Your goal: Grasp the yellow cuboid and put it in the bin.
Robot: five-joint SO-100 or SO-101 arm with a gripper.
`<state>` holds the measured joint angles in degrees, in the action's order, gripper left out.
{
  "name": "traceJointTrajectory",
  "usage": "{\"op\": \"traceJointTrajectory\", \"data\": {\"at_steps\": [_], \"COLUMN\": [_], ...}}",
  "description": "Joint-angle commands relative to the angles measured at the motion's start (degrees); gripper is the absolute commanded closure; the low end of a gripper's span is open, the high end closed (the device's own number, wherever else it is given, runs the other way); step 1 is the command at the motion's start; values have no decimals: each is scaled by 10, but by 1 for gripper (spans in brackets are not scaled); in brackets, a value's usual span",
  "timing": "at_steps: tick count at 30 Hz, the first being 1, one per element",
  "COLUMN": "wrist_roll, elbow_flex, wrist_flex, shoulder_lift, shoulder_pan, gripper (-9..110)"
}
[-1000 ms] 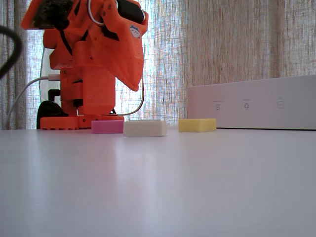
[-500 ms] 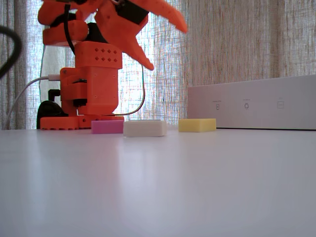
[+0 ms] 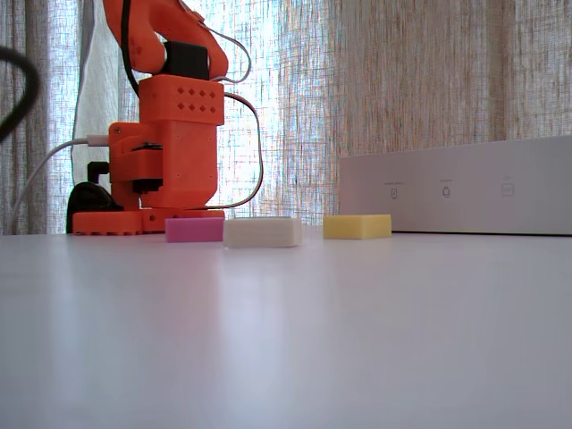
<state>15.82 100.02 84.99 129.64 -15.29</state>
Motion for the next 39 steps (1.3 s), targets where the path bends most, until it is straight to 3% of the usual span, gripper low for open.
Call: {"op": "traceJointTrajectory", "data": {"at_steps": [1, 11, 19, 39], "wrist_roll": [9, 3, -15, -27], "elbow_flex": [-71, 23, 157, 209], "wrist_flex": [27, 62, -17, -126], "shoulder_lift": [-46, -104, -136, -275], "shoulder_pan": [-13, -19, -21, -24], "gripper": [69, 69, 69, 69]}}
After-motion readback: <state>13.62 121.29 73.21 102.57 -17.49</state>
